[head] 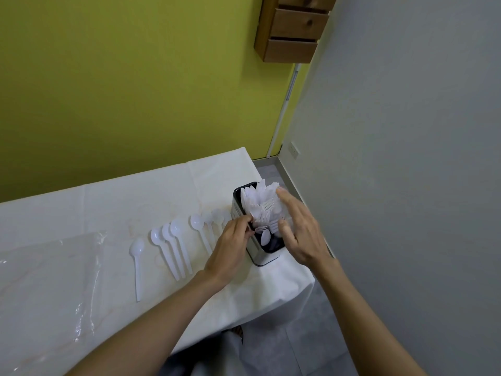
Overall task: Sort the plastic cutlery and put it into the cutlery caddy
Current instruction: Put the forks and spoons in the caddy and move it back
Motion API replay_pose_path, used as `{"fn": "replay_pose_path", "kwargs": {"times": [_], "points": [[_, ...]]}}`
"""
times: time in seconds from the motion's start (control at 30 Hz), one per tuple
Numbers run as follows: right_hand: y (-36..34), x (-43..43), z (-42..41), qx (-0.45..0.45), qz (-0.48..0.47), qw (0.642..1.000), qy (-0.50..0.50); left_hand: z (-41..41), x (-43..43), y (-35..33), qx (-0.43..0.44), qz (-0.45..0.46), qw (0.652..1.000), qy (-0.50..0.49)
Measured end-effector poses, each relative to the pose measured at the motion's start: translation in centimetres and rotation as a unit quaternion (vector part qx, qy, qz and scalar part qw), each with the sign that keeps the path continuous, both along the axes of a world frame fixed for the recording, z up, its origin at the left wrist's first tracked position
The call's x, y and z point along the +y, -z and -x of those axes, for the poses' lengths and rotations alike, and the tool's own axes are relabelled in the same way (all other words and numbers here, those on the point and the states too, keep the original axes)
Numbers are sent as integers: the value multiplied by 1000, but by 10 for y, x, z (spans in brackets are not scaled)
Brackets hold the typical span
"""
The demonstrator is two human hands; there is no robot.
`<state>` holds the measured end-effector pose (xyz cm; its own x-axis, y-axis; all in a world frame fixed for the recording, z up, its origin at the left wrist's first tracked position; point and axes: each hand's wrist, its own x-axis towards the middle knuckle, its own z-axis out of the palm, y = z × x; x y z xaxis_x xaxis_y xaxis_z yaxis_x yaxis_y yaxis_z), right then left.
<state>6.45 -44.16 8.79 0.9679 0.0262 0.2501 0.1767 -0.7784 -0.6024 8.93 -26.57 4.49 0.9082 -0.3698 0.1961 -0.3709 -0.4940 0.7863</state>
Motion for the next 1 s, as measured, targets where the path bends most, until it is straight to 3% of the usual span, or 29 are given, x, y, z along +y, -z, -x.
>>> {"fn": "replay_pose_path", "kwargs": {"times": [0.13, 0.3, 0.5, 0.6, 0.77, 0.93, 1.0], "points": [[-14, 11, -7, -105, 79, 988, -84, 0, 7, 6, -41, -22, 999, 26], [8, 10, -6, -55, 181, 976, -106, 1, 12, 11, -12, 5, 1000, 20], [-5, 25, -9, -84, 194, 971, -108, -5, 24, 22, -68, -35, 995, 63], [8, 25, -7, -55, 227, 967, -107, -6, 28, 27, -75, -29, 995, 57], [17, 31, -3, -54, 220, 971, -83, -11, 42, 35, -81, -34, 996, 33], [5, 70, -17, -192, 144, 970, -36, -17, 62, 46, -45, -18, 999, -24], [7, 97, -18, -198, 96, 975, -35, -16, 74, 47, -18, -11, 997, -78]]}}
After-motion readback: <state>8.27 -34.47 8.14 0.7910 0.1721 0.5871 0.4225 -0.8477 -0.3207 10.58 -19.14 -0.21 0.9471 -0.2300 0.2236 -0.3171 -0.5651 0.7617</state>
